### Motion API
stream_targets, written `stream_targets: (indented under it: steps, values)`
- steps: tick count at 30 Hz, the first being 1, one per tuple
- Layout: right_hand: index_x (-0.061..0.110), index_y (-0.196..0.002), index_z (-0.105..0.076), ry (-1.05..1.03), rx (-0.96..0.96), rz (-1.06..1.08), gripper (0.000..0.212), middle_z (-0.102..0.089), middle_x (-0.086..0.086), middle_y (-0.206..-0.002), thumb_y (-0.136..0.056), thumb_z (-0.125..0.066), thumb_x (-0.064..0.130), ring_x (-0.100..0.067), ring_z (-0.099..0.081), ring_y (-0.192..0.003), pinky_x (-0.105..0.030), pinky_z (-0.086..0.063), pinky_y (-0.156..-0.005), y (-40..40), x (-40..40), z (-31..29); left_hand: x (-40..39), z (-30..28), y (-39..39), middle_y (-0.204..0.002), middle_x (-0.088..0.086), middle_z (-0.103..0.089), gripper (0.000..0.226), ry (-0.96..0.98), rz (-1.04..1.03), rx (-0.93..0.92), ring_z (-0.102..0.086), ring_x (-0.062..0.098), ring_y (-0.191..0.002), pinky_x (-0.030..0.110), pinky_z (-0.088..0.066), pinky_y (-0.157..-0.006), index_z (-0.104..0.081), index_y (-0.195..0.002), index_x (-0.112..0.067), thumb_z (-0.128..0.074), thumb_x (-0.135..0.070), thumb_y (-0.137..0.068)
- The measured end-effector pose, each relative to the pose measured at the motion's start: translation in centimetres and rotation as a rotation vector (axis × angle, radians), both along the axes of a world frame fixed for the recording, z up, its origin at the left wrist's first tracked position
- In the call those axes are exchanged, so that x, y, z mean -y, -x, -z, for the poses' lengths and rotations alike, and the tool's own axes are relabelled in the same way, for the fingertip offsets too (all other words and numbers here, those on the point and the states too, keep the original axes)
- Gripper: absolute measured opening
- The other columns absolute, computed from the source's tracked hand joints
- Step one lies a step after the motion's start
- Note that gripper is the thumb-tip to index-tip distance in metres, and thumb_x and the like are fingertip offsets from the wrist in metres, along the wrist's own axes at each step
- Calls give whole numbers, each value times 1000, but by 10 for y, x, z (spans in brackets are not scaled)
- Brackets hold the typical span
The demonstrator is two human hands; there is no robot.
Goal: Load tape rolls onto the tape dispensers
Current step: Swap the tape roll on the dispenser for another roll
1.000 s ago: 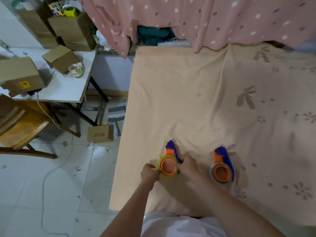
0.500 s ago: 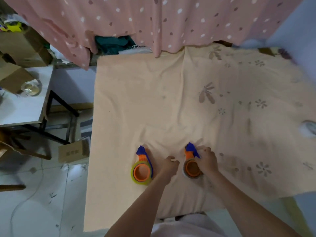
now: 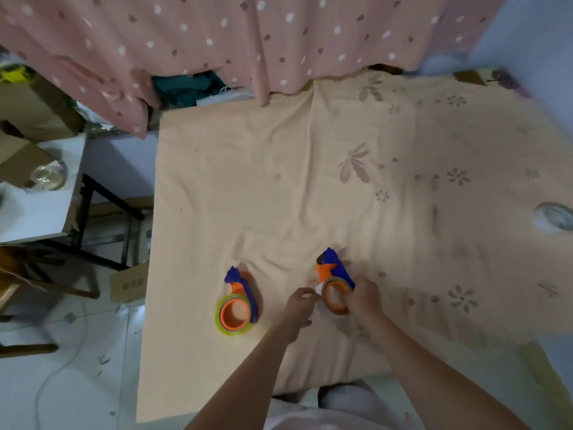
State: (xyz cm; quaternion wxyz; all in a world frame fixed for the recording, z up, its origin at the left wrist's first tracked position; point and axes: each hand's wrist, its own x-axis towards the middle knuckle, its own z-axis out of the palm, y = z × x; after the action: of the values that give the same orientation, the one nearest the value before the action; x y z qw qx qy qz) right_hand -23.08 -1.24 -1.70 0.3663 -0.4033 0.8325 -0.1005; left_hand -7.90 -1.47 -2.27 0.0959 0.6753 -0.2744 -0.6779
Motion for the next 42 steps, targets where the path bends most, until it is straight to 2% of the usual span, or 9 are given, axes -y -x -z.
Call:
stream_targets:
  steps: [6, 9, 14, 24, 27, 30, 32, 36, 42]
  values:
    - [15, -58, -53, 129, 148, 75, 28, -55, 3, -56, -83, -66, 15, -18, -54, -56, -18, -33, -43, 43, -5, -44, 13, -52, 46, -122, 0, -69, 40, 62, -24, -220, -64, 23, -114, 41, -50, -99, -63, -128, -26, -50, -51, -100]
    - [16, -56, -52, 216, 203, 123, 30, -54, 3, -54, -82, -67, 11, -13, -51, -52, -10, -32, -38, 68, -15, -70, 18, -75, 75, -118, 3, -77, 44, 140, 53, -298, -69, 26, -112, 43, -52, -93, -69, -124, -32, -47, -59, -99]
    - [18, -53, -44, 302, 164, 207, 40, -48, 4, -50, -84, -69, 19, -8, -44, -46, -11, -32, -38, 104, -34, -98, 12, -99, 118, -125, 1, -75, 48, 185, 99, -381, -71, 21, -115, 32, -61, -76, -66, -132, -33, -50, -62, -97]
    - [12, -64, -52, 339, 19, 425, 37, -56, -1, -59, -90, -61, 36, -16, -49, -54, -24, -34, -50, 175, -74, -131, 6, -121, 217, -132, 6, -69, 63, 179, 322, -569, -67, 28, -120, 47, -59, -97, -63, -135, -40, -59, -67, -78]
    - [19, -59, -46, 324, -14, 475, 39, -53, 3, -56, -93, -59, 33, -12, -48, -52, -22, -32, -50, 199, -93, -134, -8, -116, 247, -136, 6, -66, 51, 165, 341, -544, -64, 29, -122, 49, -58, -96, -60, -138, -38, -54, -60, -92]
    - [21, -59, -43, 294, -64, 524, 38, -49, 6, -56, -94, -57, 26, -11, -46, -53, -20, -28, -49, 230, -106, -137, -18, -112, 284, -137, 8, -65, 58, 119, 357, -462, -65, 29, -118, 41, -61, -78, -58, -141, -30, -57, -61, -92]
    - [20, -60, -46, 277, -74, 551, 34, -50, 7, -56, -93, -56, 24, -10, -47, -53, -19, -30, -48, 254, -115, -133, -25, -112, 311, -135, 8, -67, 65, 116, 400, -453, -66, 32, -117, 48, -60, -84, -59, -138, -33, -63, -66, -81]
    - [19, -71, -56, 308, -35, 589, 24, -56, 8, -62, -93, -58, 27, -14, -56, -62, -19, -35, -52, 311, -129, -123, -36, -113, 374, -132, 8, -61, 50, 105, 405, -415, -61, 31, -120, 48, -55, -100, -53, -138, -26, -60, -51, -95]
    - [12, -88, -68, 340, 8, 560, 15, -67, 1, -75, -92, -59, 23, -16, -64, -72, -20, -46, -58, 418, -152, -121, -54, -102, 471, -122, 6, -66, 52, 171, 370, -338, -66, 28, -110, 48, -58, -98, -57, -136, -19, -66, -47, -93]
